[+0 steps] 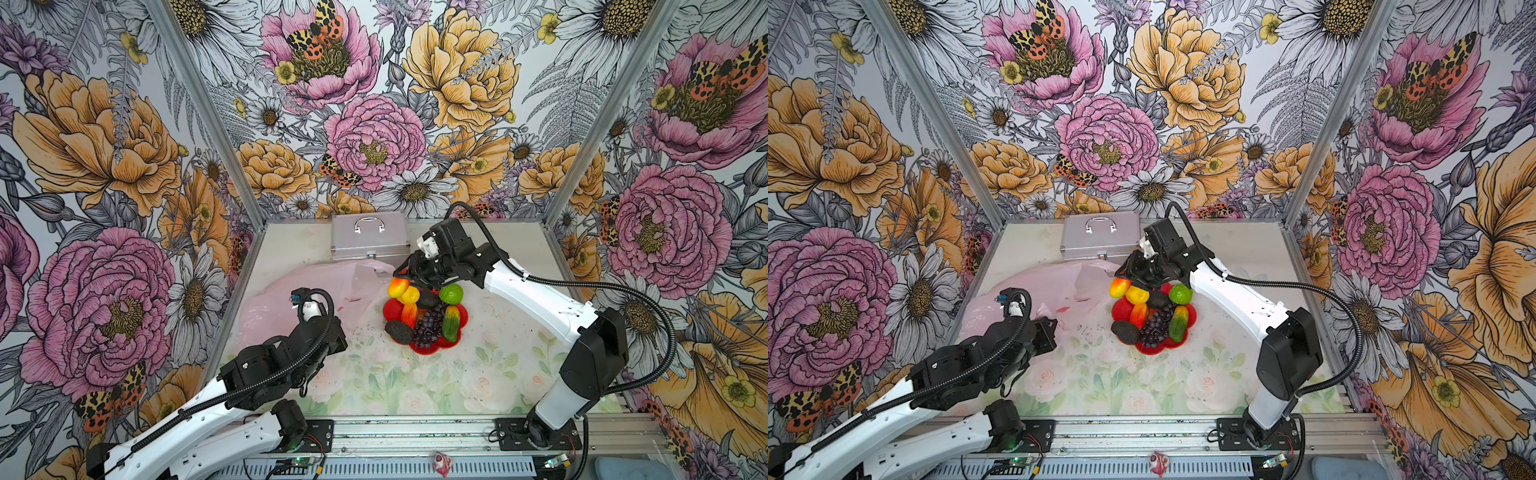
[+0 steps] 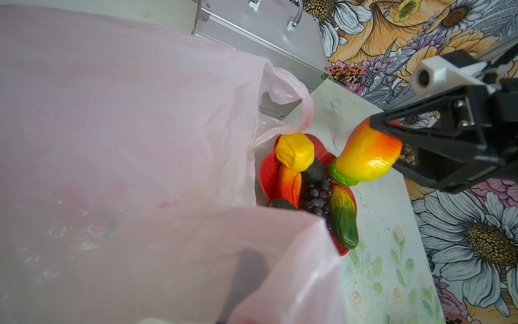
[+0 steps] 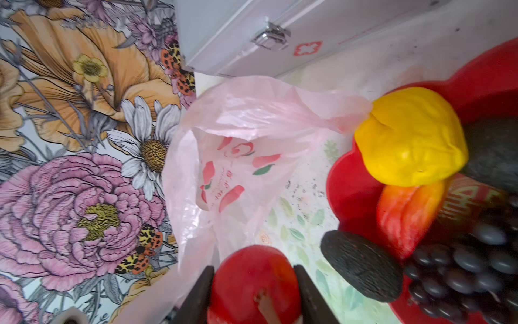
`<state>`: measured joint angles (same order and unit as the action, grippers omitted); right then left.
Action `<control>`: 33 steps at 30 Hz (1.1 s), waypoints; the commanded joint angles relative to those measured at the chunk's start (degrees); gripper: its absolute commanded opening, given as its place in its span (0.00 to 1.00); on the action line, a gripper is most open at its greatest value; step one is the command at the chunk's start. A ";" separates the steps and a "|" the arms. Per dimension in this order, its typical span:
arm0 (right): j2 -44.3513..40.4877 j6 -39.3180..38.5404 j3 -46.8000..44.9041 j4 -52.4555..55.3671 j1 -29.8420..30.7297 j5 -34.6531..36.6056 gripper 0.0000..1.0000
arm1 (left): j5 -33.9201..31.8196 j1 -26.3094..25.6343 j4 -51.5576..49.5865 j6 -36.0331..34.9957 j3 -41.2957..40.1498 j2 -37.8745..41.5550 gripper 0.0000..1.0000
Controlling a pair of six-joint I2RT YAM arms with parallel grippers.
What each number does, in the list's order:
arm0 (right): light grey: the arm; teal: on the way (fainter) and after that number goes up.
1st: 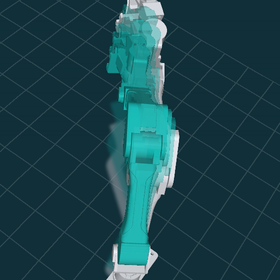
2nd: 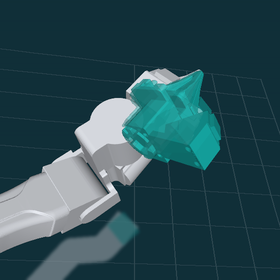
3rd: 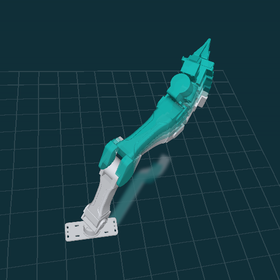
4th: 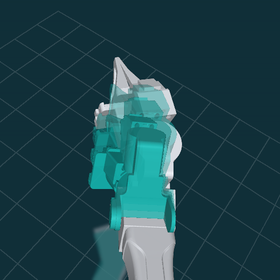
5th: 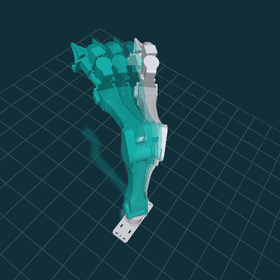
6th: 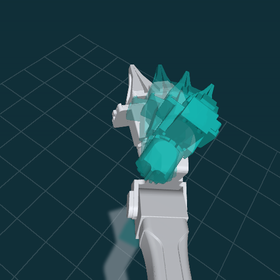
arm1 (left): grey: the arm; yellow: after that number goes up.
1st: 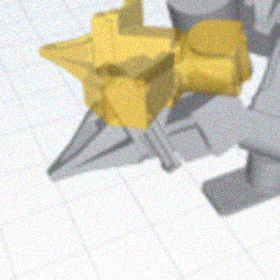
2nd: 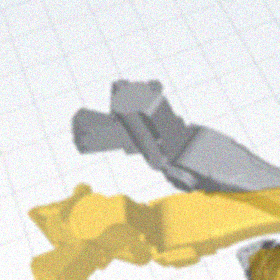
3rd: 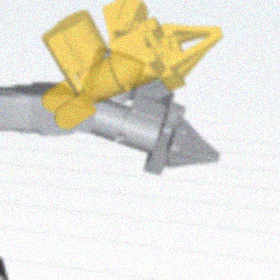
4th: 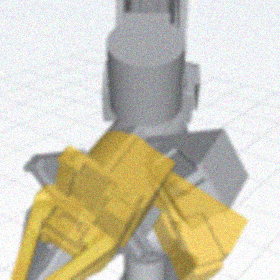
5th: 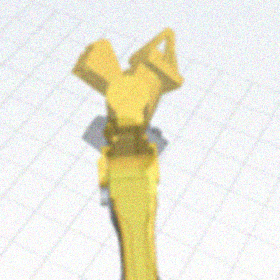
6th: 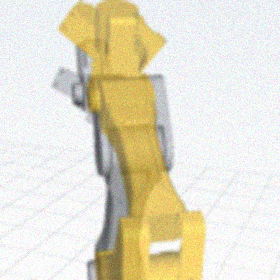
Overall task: Place the fruits into the plastic bag
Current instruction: Pick up the fruit from the plate, then place the fruit in the plastic bag.
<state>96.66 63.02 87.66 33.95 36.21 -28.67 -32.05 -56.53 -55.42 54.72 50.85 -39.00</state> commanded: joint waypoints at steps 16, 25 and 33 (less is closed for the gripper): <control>11.43 24.58 -1.45 -20.67 6.22 -0.37 0.20 | -7.43 -6.28 3.74 1.97 2.34 -3.87 0.00; 15.93 25.40 0.98 -21.04 8.07 -2.61 0.20 | -9.32 -8.45 5.97 0.53 3.82 -5.98 0.00; 19.96 25.09 3.95 -23.24 10.02 -6.58 0.21 | -6.22 -8.72 12.99 -2.87 1.25 -6.37 0.00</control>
<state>115.31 87.66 89.25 13.41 44.99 -32.86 -39.38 -64.77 -47.05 54.11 52.99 -45.65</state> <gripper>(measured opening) 0.422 0.050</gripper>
